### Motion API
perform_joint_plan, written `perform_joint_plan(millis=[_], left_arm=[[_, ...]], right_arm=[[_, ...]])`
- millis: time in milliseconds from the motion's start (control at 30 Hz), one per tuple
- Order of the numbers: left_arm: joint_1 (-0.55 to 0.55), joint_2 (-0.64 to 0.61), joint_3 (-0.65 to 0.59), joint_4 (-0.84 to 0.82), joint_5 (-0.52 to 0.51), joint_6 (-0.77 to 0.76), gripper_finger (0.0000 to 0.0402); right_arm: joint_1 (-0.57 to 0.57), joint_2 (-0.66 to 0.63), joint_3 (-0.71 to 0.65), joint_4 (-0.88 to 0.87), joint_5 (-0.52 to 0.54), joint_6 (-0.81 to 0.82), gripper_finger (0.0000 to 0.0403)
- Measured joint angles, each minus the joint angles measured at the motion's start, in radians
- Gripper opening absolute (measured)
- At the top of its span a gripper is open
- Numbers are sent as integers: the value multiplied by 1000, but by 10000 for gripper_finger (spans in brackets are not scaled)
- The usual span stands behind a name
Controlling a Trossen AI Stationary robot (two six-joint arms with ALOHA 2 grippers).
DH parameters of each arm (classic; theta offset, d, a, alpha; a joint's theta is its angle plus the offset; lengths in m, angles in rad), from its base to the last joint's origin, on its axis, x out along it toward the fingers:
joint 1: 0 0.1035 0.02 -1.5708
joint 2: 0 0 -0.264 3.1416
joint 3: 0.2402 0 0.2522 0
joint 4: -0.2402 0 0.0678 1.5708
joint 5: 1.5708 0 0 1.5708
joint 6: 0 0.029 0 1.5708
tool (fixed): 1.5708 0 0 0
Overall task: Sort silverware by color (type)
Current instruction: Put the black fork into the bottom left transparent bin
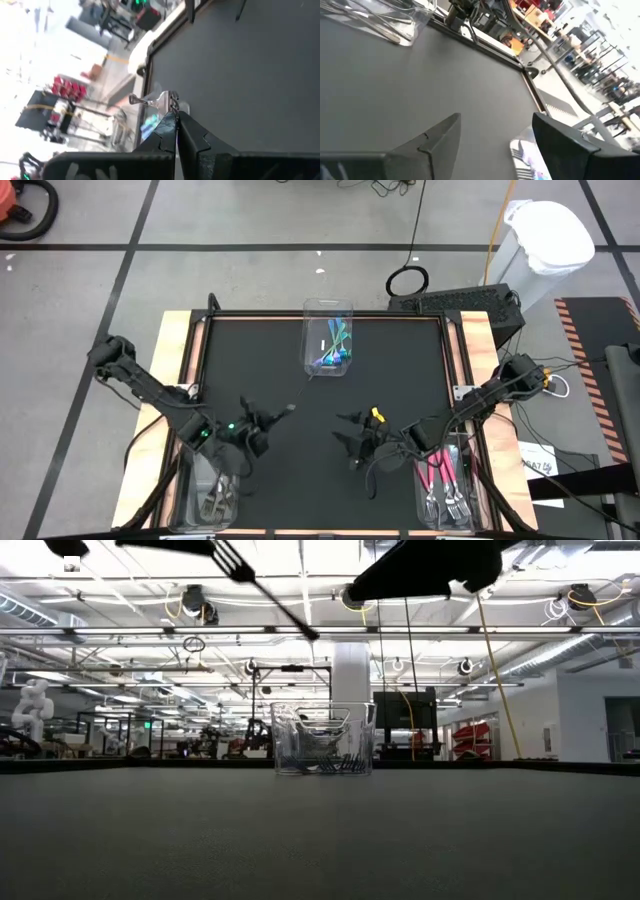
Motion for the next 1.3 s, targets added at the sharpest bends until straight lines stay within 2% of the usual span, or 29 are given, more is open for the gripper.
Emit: perform_joint_plan(millis=[167, 267, 367, 433, 467, 633, 767, 867, 1133, 1300], left_arm=[[-71, 18, 0, 164, -26, 184, 1], [-106, 61, 0, 297, -52, 336, 0], [-138, 133, 0, 454, -163, 571, 0], [-153, 185, 1, 556, -256, 754, 0], [-154, 205, 10, 554, -261, 790, 0], [-137, 276, 109, 563, -251, 816, 0], [-123, 332, 172, 554, -238, 839, 0], [-130, 341, 203, 517, -236, 837, 0], [-158, 341, 229, 491, -236, 837, 0], [-157, 341, 229, 487, -235, 841, 0]], right_arm=[[0, 0, 0, 38, 10, -30, 242], [-3, 0, 0, 91, 114, 44, 242], [-8, 0, 0, 151, 238, 174, 242], [-8, -5, 0, 181, 219, 213, 242], [-7, -11, 0, 195, 184, 232, 242], [-13, -39, 0, 299, -33, 325, 242], [-21, -40, 0, 412, -92, 333, 242], [-28, -40, 0, 436, -135, 322, 242], [-25, -42, 0, 420, -137, 303, 242], [19, -93, 0, 396, -100, 215, 242]])
